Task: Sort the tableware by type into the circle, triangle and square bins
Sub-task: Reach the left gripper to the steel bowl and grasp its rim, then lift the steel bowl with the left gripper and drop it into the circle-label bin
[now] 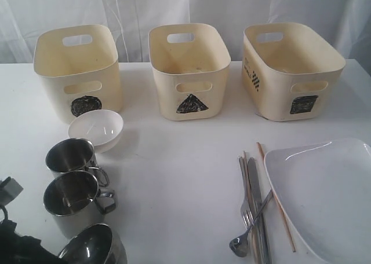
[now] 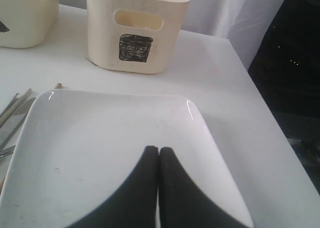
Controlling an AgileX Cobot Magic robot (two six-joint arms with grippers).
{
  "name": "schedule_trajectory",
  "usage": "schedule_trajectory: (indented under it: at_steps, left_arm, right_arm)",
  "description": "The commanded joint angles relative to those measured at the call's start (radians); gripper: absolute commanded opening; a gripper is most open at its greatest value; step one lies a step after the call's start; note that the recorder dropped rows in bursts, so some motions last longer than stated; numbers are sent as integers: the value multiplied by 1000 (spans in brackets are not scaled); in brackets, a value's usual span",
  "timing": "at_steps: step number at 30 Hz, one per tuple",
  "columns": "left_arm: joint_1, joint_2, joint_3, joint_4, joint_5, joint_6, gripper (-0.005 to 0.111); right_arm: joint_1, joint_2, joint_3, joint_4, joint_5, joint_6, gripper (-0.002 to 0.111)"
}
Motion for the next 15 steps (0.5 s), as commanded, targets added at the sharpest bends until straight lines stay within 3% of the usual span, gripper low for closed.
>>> schedule_trajectory:
  at_steps: [1,6,8,11,15]
  left_arm:
    - [0,-2,3,-52,180,-2,0]
    - [0,-4,3,-130,439,23,0]
    - [0,-4,3,-234,545,70,0]
    - [2,-11,-8,-560,545,118,0]
    - [61,-16,-264,-580,513,105,0]
  right_arm:
    - [-4,-5,0,-7,-7,-1,0]
    - [-4,-5,0,-7,-7,-1,0]
    - [-4,-5,0,-7,-7,-1,0]
    - [-4,-5,0,-7,-7,-1,0]
    - [-4,-5,0,-7,-7,-1,0]
